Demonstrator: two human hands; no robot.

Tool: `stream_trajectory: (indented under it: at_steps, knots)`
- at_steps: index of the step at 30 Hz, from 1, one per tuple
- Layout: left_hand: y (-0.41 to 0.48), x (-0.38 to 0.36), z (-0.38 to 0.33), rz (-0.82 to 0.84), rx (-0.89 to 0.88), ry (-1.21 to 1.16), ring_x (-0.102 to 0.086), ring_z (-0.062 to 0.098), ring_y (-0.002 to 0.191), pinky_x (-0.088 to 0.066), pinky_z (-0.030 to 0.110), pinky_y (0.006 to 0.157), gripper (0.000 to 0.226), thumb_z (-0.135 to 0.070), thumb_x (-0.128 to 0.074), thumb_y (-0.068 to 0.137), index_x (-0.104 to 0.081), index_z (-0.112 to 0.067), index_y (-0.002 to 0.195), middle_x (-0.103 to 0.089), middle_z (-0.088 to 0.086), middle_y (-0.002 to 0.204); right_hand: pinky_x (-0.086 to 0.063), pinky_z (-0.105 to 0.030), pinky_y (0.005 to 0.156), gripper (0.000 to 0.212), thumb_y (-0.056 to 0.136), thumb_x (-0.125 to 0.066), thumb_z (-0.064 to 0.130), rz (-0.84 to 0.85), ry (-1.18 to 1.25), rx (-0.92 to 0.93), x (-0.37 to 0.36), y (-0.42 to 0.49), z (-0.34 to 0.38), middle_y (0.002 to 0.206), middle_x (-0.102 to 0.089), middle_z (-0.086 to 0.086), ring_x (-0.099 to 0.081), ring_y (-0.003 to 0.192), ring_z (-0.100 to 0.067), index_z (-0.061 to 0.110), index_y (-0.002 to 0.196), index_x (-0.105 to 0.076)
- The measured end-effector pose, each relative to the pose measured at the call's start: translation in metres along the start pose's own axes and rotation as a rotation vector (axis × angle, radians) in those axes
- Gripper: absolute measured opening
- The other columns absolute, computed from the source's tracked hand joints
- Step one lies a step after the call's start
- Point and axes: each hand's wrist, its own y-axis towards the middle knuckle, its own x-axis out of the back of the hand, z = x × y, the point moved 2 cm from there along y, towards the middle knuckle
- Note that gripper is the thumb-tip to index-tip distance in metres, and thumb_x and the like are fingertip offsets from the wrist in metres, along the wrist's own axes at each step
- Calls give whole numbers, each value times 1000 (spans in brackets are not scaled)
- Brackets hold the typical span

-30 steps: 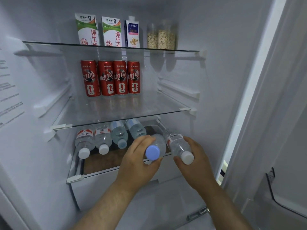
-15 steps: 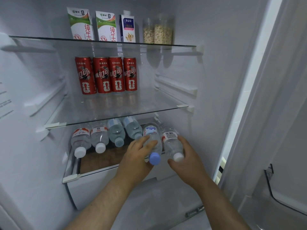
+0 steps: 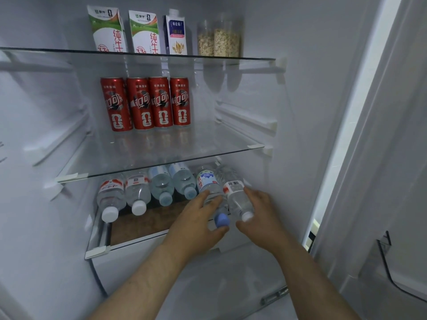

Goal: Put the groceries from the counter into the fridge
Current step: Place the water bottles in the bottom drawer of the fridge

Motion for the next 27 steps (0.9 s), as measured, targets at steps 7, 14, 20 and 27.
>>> stream_trajectory:
  at_steps: [7, 14, 20, 27]
  knots:
    - [21, 12, -4, 21, 38, 266, -28, 20, 142, -23, 37, 114, 77, -70, -55, 82, -30, -41, 149, -25, -7, 160, -44, -23, 88, 77, 73, -77, 10, 20, -66, 24, 9, 22, 4, 126, -49, 4, -54, 109, -13, 27, 140, -44]
    - [38, 24, -1, 48, 101, 270, -34, 19, 134, -24, 32, 109, 80, -66, -60, 80, -35, -31, 148, -39, -10, 153, -45, -26, 93, 64, 77, -74, 7, 48, -74, 43, 6, 39, 7, 122, -58, 3, -57, 112, -18, 19, 136, -51]
    - [55, 28, 4, 94, 127, 300, -38, 19, 131, -23, 32, 107, 78, -69, -62, 76, -43, -33, 143, -47, -10, 146, -42, -29, 104, 74, 82, -71, 12, 143, -135, -1, 4, 65, 2, 143, -51, -4, -52, 124, -22, 19, 149, -39]
    - [74, 34, 15, 130, 151, 324, -40, 21, 131, -24, 37, 111, 77, -72, -61, 75, -46, -34, 141, -52, -8, 142, -45, -29, 99, 76, 84, -67, 14, 164, -93, -37, 0, 86, 1, 143, -51, -3, -53, 123, -20, 26, 152, -35]
